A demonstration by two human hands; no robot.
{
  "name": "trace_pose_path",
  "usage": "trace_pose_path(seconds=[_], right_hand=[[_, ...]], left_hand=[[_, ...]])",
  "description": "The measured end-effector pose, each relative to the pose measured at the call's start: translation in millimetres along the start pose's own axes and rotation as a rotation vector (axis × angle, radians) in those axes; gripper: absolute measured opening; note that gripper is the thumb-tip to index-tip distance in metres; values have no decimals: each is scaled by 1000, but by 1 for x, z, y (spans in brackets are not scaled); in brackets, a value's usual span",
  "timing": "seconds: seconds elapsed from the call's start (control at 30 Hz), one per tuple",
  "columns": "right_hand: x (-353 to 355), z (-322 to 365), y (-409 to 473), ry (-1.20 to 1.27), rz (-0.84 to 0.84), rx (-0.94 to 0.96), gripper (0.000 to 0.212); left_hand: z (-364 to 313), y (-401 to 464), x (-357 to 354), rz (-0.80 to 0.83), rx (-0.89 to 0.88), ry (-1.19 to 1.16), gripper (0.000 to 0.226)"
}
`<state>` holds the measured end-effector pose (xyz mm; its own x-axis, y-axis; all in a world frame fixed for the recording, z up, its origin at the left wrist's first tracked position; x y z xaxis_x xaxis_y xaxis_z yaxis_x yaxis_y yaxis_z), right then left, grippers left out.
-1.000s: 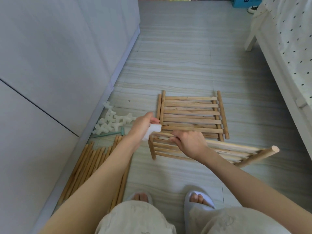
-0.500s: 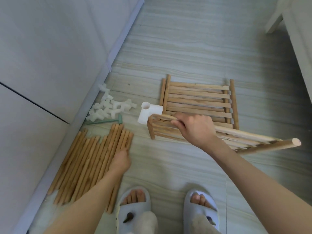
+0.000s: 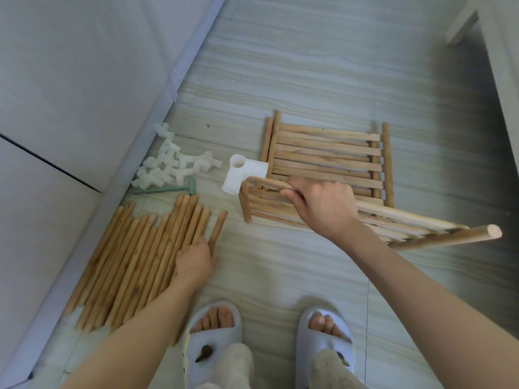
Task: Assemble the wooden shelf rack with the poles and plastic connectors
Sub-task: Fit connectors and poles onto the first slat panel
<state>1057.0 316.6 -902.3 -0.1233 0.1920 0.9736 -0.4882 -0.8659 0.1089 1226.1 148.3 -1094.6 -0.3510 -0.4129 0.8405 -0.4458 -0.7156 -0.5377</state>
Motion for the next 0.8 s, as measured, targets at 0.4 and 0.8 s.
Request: trace_pose_path(seconds=[0.4,0.8], right_hand=[[-2,-9,12,9,159,-17,35],[1,-16,1,307,160,-214,44]], left_hand=[[-2,-66,214,21,-242,-1574,41],[-97,-117,223,-137,-351,-1125,47]])
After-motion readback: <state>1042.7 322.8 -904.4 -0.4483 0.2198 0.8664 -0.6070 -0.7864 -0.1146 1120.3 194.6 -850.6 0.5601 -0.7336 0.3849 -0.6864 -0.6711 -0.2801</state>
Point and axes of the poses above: each hand's wrist, its own y-axis towards the middle knuckle, its own x-axis out of the back of the hand, z = x × y, the point moved 7 cm from there along y, towards the middle knuckle, and after that the axes turned 12 degrees about x, right-handed, at the moved point
